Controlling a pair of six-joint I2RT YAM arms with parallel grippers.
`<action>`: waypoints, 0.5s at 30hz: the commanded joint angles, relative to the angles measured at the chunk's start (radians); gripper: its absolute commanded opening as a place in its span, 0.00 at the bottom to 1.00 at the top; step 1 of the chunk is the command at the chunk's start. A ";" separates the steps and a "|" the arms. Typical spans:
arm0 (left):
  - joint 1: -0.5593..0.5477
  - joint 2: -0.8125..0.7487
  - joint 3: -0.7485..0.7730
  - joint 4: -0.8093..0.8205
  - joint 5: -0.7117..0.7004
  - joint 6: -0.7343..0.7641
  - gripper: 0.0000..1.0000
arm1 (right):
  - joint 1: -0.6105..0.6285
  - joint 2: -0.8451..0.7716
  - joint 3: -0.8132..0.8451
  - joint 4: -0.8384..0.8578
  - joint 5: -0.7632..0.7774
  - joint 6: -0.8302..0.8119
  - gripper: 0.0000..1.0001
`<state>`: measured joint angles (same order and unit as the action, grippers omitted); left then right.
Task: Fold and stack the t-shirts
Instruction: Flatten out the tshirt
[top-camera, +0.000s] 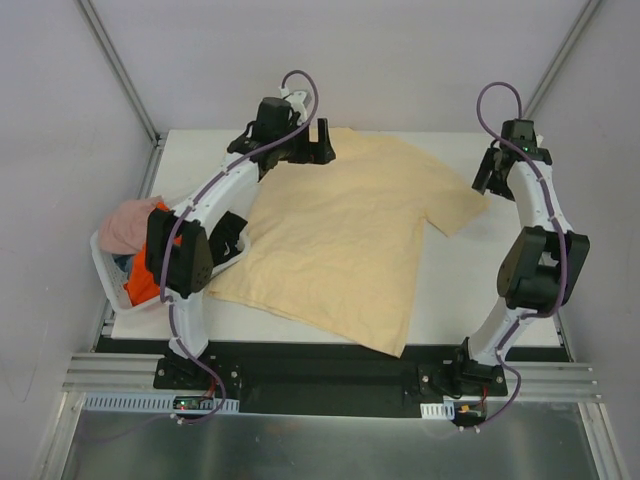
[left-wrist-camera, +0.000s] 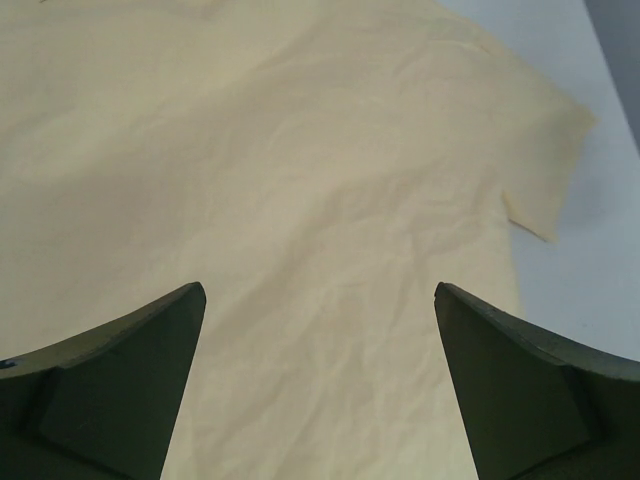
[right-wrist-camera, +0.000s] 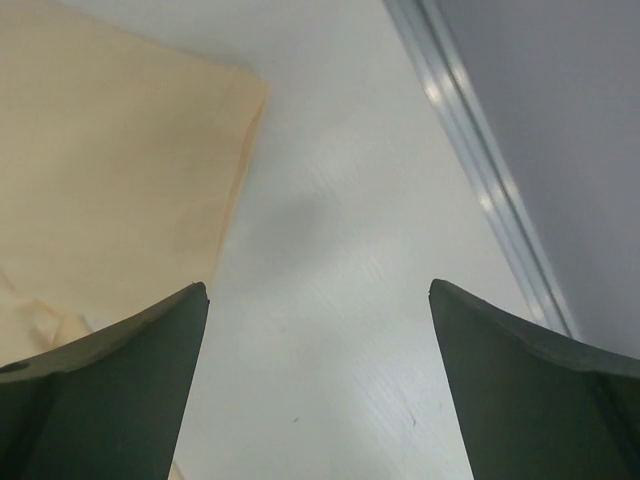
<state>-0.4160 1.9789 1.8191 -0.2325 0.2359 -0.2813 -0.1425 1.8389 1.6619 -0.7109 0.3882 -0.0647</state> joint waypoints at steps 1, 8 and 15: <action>-0.023 -0.166 -0.188 0.038 0.126 -0.093 0.99 | 0.050 -0.144 -0.114 0.073 -0.201 0.054 0.96; -0.064 -0.314 -0.441 0.062 0.117 -0.147 0.99 | 0.273 -0.174 -0.241 0.137 -0.370 0.133 0.96; -0.064 -0.466 -0.632 0.088 0.095 -0.188 0.99 | 0.489 -0.233 -0.491 0.257 -0.446 0.285 0.96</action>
<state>-0.4839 1.6394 1.2446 -0.1909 0.3313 -0.4179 0.2897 1.6863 1.2850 -0.5209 0.0196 0.1051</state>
